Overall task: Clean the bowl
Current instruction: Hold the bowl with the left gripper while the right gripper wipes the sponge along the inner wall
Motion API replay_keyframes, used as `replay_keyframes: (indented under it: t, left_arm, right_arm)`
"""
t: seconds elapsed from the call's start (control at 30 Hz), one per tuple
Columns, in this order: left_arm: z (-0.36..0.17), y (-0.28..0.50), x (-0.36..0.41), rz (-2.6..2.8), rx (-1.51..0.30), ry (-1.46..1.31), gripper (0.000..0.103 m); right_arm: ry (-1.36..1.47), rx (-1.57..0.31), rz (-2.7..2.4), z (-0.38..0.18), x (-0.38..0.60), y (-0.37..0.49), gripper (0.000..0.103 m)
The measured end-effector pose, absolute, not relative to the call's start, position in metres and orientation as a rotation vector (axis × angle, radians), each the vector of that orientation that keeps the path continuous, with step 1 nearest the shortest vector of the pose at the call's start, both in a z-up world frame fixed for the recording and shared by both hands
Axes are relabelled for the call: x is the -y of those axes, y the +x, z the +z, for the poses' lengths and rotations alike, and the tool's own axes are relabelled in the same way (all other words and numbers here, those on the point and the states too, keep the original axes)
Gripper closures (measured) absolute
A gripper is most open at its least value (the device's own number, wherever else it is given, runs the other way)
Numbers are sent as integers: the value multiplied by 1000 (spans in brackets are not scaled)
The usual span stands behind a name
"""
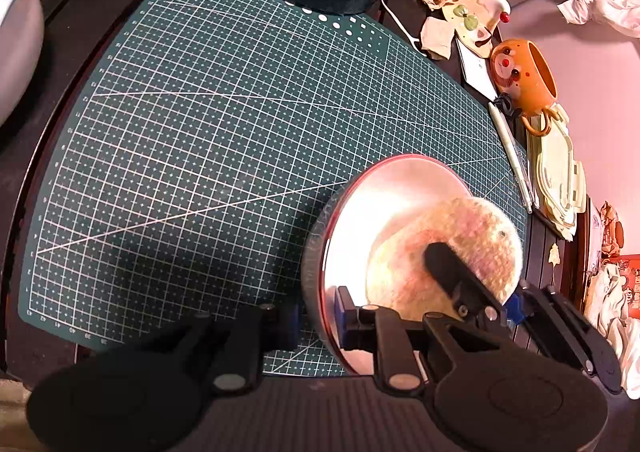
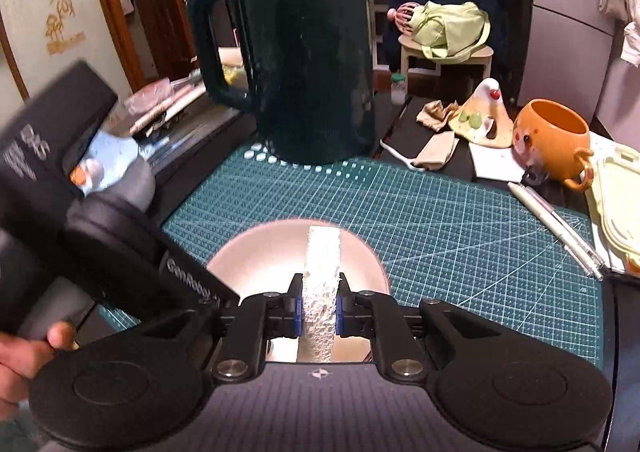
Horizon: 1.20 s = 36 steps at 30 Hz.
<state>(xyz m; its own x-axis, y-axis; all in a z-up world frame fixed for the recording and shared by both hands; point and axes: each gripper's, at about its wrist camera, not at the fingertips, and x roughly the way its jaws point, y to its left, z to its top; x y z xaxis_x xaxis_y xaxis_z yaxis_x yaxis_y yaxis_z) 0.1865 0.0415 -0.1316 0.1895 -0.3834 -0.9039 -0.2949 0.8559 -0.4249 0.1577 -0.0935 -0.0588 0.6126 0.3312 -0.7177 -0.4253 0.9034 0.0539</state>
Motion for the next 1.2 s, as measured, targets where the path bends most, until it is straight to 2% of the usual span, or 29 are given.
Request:
replay_keyframes:
  t: [0.07,0.2,0.47,0.77,1.0,1.2]
  left_arm:
    - [-132,186,-42,-68,-1404,-590,86]
    - [-133,185,-44,-68,-1403,-586,86]
    - [-132,182,-45,-72,-1403,-584,86]
    - [-132,182,-50,-78,-1406,-582,86]
    - [-132,180,-52,-80,-1406,-583,84]
    - [-130,181,-52,-87,-1405,-563,84]
  right_arm:
    - [-239,-757,396,-58,87,152,90]
    - [-244,-724,374,-47,92,149,90]
    - [-27,-709,395,-16,124,154,90]
    - [-53,-852,469,-52,95,157,90]
    - [-176,-793,387,-53,95,154,91]
    - [-95,-732,364,-26,118,157,90]
